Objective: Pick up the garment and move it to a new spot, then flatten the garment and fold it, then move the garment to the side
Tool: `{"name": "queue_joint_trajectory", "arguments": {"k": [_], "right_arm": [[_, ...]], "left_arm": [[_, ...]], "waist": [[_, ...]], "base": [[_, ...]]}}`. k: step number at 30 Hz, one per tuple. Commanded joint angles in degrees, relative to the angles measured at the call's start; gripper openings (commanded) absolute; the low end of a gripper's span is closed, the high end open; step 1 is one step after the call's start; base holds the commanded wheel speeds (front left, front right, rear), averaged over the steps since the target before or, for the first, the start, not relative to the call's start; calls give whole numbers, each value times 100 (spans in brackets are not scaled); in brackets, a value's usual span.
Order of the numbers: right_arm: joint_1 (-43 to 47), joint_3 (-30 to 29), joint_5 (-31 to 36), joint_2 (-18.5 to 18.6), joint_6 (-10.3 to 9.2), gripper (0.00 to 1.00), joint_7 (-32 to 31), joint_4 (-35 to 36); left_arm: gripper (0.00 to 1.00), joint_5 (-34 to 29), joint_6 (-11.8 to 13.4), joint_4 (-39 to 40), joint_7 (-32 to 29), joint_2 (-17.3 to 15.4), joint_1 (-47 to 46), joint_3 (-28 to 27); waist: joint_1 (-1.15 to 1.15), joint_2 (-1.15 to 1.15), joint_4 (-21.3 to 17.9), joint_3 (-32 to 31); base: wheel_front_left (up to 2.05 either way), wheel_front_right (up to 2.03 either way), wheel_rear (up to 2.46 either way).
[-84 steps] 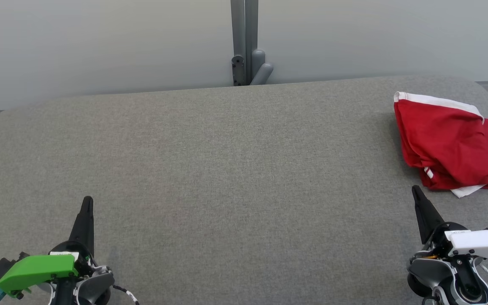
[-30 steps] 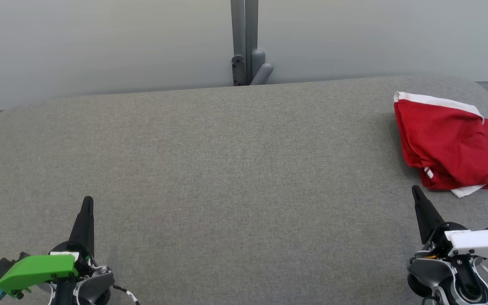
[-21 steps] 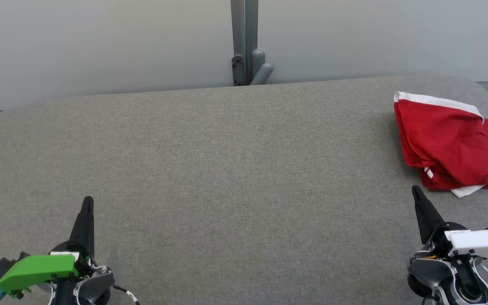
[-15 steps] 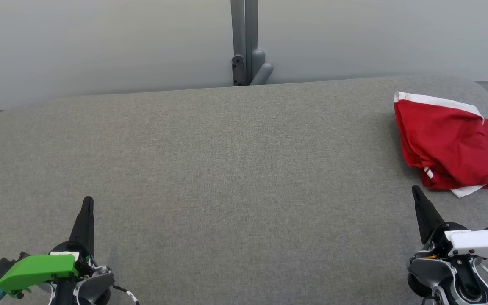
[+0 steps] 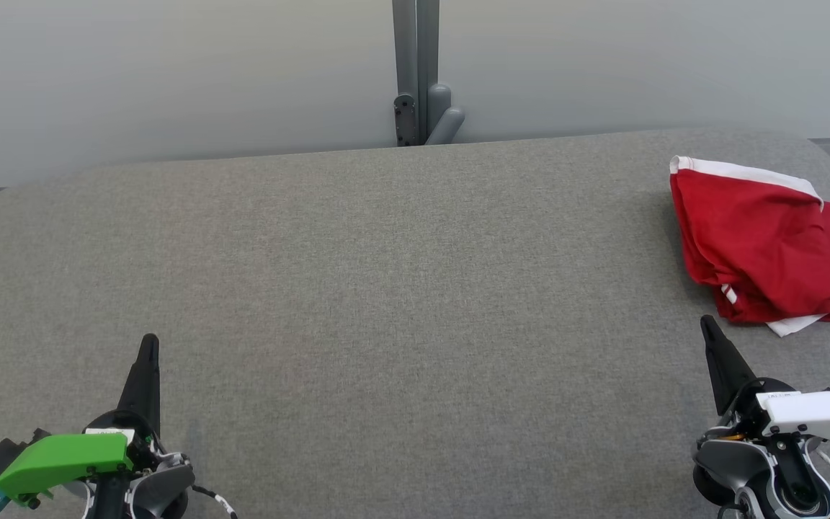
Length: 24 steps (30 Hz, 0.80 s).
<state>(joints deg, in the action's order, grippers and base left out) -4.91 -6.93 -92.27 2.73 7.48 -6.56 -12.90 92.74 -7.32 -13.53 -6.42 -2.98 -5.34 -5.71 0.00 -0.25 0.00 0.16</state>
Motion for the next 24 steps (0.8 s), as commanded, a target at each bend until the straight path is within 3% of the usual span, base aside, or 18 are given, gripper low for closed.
{"name": "queue_joint_trajectory", "arguments": {"k": [1,24], "right_arm": [[-21,-11,-46,28,2,0,-27,20],[-21,-12,-45,29,2,0,-27,20]], "left_arm": [[0,-24,-31,1,-3,-6,-87,-30],[0,-32,-31,1,-8,-1,-88,-36]], "waist": [[0,25,0,0],[0,25,0,0]], "base": [[0,0,0],[0,0,0]]}}
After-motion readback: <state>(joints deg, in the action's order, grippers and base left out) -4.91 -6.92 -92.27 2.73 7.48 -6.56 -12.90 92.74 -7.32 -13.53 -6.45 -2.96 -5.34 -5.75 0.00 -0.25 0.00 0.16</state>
